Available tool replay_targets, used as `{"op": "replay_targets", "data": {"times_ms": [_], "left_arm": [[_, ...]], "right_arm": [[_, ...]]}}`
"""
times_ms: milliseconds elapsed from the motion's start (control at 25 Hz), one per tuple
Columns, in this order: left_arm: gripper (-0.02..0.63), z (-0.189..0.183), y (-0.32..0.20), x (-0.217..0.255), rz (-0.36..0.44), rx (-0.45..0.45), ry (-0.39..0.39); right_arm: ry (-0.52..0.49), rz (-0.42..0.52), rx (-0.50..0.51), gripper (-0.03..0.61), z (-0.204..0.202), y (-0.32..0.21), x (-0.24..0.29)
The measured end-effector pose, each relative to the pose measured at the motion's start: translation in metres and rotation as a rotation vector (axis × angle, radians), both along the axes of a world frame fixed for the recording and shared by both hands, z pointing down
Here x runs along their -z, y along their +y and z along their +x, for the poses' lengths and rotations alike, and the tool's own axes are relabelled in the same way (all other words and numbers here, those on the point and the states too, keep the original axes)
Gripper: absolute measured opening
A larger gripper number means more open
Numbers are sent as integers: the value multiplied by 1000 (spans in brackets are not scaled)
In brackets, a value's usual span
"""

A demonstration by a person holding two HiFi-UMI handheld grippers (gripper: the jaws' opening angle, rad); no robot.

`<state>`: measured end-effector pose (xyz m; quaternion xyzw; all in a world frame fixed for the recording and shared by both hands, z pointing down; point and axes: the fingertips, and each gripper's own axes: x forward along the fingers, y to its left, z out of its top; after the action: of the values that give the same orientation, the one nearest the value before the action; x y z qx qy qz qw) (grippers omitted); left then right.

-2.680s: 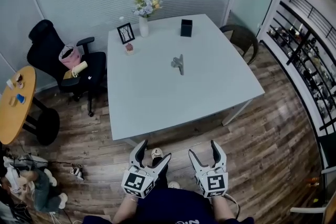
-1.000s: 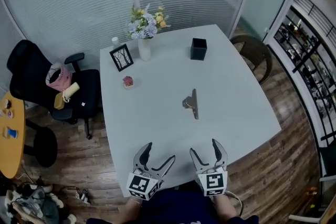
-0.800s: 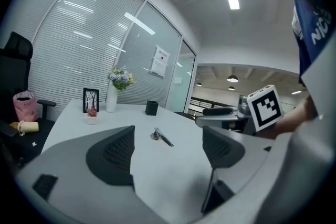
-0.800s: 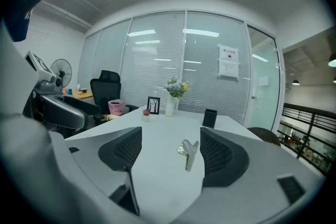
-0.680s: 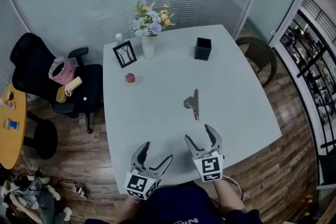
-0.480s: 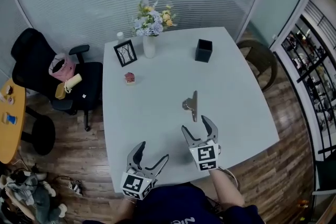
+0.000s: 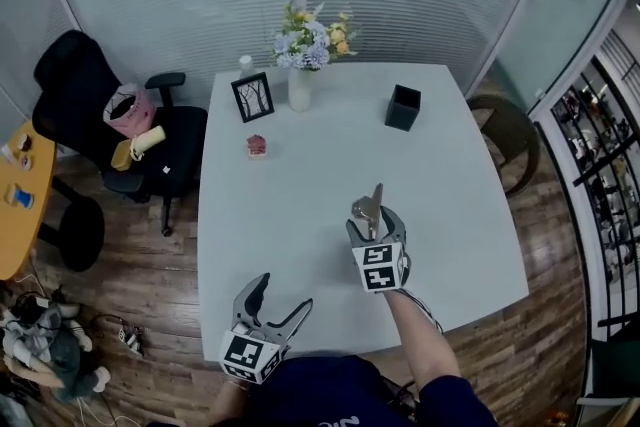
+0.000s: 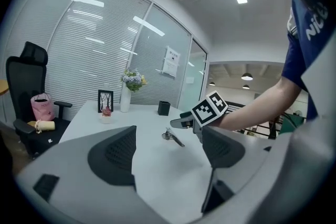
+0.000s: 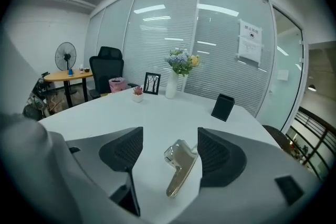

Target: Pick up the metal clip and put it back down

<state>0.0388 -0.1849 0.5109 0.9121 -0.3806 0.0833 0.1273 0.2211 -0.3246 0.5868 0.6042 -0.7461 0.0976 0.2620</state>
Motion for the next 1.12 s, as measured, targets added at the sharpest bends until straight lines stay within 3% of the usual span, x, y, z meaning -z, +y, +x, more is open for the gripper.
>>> {"op": "replay_targets", "data": {"times_ms": [800, 880, 960, 1120], "left_arm": [[393, -29, -18, -10, -58, 171, -59], [391, -31, -21, -10, -59, 180, -53], [391, -31, -22, -9, -56, 185, -48], [391, -30, -25, -7, -51, 194, -36]], "right_arm": [[70, -219, -147, 289, 27, -61, -94], [90, -225, -167, 261, 29, -61, -97], [119, -228, -182, 181, 31, -59, -100], [173, -213, -197, 143, 34, -59, -98]]}}
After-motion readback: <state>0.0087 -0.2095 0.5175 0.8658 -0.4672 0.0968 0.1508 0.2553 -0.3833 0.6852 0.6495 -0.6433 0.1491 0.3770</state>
